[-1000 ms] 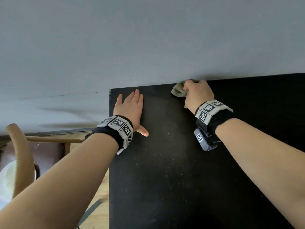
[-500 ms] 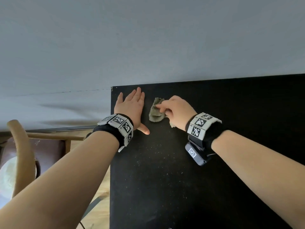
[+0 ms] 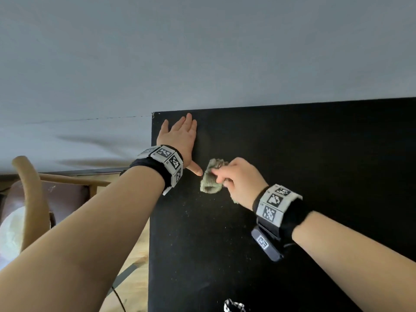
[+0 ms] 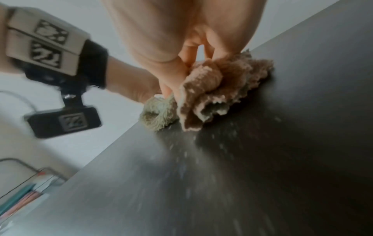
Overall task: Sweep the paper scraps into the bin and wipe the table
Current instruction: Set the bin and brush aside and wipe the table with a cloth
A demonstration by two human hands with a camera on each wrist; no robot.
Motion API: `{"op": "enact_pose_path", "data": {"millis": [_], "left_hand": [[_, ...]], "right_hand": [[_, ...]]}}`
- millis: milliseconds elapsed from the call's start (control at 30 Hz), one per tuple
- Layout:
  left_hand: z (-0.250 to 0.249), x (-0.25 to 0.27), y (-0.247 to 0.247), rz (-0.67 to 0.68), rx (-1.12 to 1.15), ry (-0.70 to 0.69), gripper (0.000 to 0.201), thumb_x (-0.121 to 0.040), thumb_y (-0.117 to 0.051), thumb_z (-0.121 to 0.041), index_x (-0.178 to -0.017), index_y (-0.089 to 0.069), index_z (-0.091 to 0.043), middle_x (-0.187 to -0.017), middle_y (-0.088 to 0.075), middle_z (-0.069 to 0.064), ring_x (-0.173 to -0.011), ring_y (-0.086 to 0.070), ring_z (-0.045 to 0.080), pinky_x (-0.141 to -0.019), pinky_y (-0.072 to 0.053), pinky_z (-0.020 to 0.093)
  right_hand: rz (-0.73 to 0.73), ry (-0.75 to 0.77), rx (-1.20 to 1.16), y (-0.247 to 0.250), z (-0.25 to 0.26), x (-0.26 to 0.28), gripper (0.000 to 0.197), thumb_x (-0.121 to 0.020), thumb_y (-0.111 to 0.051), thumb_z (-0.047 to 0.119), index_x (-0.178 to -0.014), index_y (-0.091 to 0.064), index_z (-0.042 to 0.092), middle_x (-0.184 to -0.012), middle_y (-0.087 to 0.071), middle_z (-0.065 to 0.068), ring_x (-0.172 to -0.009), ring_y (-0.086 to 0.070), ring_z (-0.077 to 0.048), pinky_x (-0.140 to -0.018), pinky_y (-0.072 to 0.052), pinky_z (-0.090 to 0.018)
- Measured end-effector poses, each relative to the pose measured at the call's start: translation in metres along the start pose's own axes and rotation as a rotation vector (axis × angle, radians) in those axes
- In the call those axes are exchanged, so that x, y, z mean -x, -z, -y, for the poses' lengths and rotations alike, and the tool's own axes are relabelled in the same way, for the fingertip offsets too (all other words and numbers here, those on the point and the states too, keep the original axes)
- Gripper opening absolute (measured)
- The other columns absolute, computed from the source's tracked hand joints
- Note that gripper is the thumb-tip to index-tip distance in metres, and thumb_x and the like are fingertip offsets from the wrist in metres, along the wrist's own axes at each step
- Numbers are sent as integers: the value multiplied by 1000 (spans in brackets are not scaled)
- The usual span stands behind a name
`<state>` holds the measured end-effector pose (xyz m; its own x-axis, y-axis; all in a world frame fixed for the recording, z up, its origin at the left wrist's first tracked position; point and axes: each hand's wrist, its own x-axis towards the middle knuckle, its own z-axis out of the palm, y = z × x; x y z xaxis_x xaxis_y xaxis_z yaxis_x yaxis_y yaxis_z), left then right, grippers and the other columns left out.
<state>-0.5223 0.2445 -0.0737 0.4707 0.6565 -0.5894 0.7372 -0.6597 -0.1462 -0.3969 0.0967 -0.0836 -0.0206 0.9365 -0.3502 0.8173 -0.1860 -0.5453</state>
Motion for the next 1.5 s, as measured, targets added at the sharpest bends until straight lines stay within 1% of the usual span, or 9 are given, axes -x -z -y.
{"op": "enact_pose_path", "data": {"millis": [133,333,467,667,800,967,1100,1300,1500], "left_hand": [[-10,20,-4,-40,-3,-4,133,-60,-70,-73,-151,3,-8,-159,9,7,-147,4,20,-118,-4,49],[-43,79,-41,81,-86,1,137,-60,-68,-75,-150,7,-3,-158,9,16,-146,6,28,-117,-3,51],[-47,84,-51,88,-86,44,140,-58,-71,-72,-149,9,-2,-157,11,17,-146,6,28,-117,-3,50],[-48,86,-51,80,-86,41,137,-60,-71,-71,-150,9,-4,-158,11,16,-146,6,28,-118,-4,49],[-49,87,-50,80,-91,52,137,-59,-69,-73,-150,8,-6,-158,10,14,-146,6,26,-117,-3,50],[-54,104,-58,41,-71,57,133,-62,-66,-75,-151,5,-5,-159,8,13,-146,6,25,-117,-2,51],[-63,126,-76,85,-56,74,138,-58,-69,-75,-150,5,-4,-158,8,15,-146,5,26,-117,-2,51],[-64,128,-81,85,-65,85,142,-55,-72,-74,-150,8,-3,-158,10,14,-147,4,25,-118,-4,49],[-63,128,-82,78,-60,87,138,-60,-71,-72,-150,10,-4,-158,13,12,-146,5,23,-118,-4,49]], "right_hand": [[63,33,-34,6,-9,0,25,-89,-54,10,-106,-68,20,-117,-59,1,-106,-59,-15,-103,-42,-29],[-250,-197,30,46,-59,-51,21,-89,-52,8,-105,-66,13,-112,-65,-10,-103,-60,-27,-91,-45,-31],[-192,-132,88,23,-44,-28,19,-87,-54,12,-99,-69,18,-106,-66,-12,-96,-62,-30,-84,-44,-29],[44,40,50,-33,0,68,29,-91,-51,17,-117,-62,25,-114,-53,-1,-102,-55,-16,-95,-45,-32],[169,79,66,-26,-8,67,30,-92,-52,16,-117,-62,28,-117,-53,2,-102,-57,-14,-96,-45,-29],[-168,-103,34,6,-55,20,21,-87,-56,15,-102,-68,24,-116,-62,-8,-102,-61,-28,-94,-47,-37],[-235,-236,75,4,-52,7,21,-90,-52,15,-107,-63,21,-109,-60,-13,-94,-58,-29,-79,-43,-30],[23,38,96,-42,7,62,18,-88,-55,19,-102,-65,23,-107,-56,-9,-95,-58,-27,-88,-48,-38],[226,139,19,-42,6,83,19,-87,-58,16,-100,-68,25,-115,-58,2,-103,-59,-16,-98,-46,-33]]}}
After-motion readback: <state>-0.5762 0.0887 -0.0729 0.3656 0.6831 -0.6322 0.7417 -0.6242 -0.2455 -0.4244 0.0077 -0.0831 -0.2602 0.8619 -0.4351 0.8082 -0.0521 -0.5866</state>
